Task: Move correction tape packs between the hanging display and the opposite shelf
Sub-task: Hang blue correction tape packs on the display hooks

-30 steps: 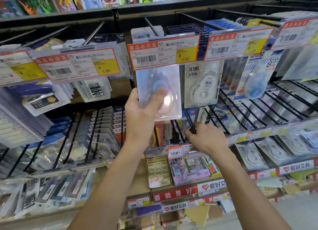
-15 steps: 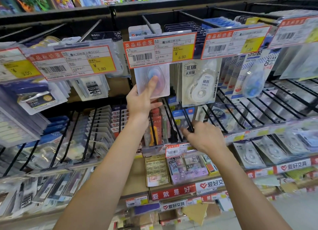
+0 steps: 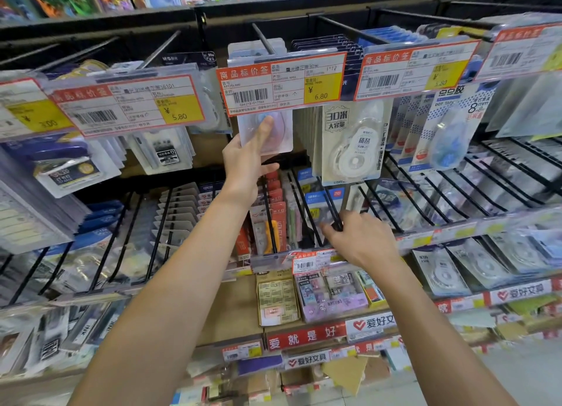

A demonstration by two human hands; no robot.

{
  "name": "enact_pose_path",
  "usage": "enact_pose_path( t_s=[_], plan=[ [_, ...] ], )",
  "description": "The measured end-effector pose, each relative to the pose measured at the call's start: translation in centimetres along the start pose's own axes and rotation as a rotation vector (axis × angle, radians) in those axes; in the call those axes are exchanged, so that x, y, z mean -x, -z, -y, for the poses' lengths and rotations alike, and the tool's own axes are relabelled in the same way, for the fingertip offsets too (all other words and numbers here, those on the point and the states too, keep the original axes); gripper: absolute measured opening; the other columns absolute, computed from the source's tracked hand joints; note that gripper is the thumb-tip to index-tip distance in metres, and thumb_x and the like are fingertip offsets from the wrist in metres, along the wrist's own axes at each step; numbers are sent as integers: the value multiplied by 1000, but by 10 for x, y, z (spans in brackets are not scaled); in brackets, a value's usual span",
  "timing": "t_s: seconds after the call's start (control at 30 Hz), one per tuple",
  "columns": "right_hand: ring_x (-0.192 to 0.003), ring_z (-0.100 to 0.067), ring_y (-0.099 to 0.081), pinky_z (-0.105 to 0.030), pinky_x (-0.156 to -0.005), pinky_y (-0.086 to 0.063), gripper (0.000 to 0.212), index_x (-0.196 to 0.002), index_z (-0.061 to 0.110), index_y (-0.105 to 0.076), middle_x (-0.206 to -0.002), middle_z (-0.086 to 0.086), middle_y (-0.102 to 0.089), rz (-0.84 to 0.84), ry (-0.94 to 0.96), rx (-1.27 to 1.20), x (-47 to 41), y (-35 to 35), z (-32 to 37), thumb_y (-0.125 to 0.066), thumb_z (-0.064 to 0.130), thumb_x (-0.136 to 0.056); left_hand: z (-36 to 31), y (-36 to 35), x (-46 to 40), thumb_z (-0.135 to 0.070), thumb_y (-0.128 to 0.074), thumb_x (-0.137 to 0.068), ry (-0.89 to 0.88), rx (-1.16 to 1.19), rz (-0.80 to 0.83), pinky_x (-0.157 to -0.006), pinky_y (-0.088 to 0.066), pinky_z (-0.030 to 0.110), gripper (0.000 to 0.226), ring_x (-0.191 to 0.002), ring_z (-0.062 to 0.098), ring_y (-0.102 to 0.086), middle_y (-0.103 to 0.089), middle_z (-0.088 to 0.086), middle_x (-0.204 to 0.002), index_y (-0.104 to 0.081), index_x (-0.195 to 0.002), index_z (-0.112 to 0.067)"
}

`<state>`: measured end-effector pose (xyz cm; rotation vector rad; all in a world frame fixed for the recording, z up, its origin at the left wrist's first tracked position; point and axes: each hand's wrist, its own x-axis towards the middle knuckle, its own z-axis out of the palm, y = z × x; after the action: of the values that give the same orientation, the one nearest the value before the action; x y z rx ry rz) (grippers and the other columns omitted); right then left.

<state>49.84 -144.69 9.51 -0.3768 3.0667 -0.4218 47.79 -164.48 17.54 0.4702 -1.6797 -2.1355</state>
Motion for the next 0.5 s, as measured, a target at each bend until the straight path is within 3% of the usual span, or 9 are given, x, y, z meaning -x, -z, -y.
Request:
enact_pose_path(
  t_s=[0.2,0.37,0.5],
  plan=[
    [-101,-35,-64,-37,-73,-38,50,-110,15,-58,-106,-15,-68,7,-1,-10,1,3,1,-39,60,-100,-3,-9,-9,-39,-74,-89,53,21,-5,-75,-62,36,23,-93,7,-62,-63,-10,-104,-60,-100,-23],
    [-100,-34,-64,-37,-72,-37,40,-94,18,-47,-104,-14,-69,15,6,-30,3,5,2,-40,58,-100,-7,-12,-23,-39,-76,-88,142,67,-9,-68,-60,31,55,-90,12,-62,-62,-4,-108,-56,-132,-12],
    [-98,-34,-64,-36,-71,-36,41,-91,18,-47,-102,-14,-69,13,14,-29,4,7,2,-40,58,-100,-8,-10,-29,-38,-76,-88,172,84,18,-65,-59,29,41,-93,20,-69,-67,2,-109,-59,-120,-18]
  ],
)
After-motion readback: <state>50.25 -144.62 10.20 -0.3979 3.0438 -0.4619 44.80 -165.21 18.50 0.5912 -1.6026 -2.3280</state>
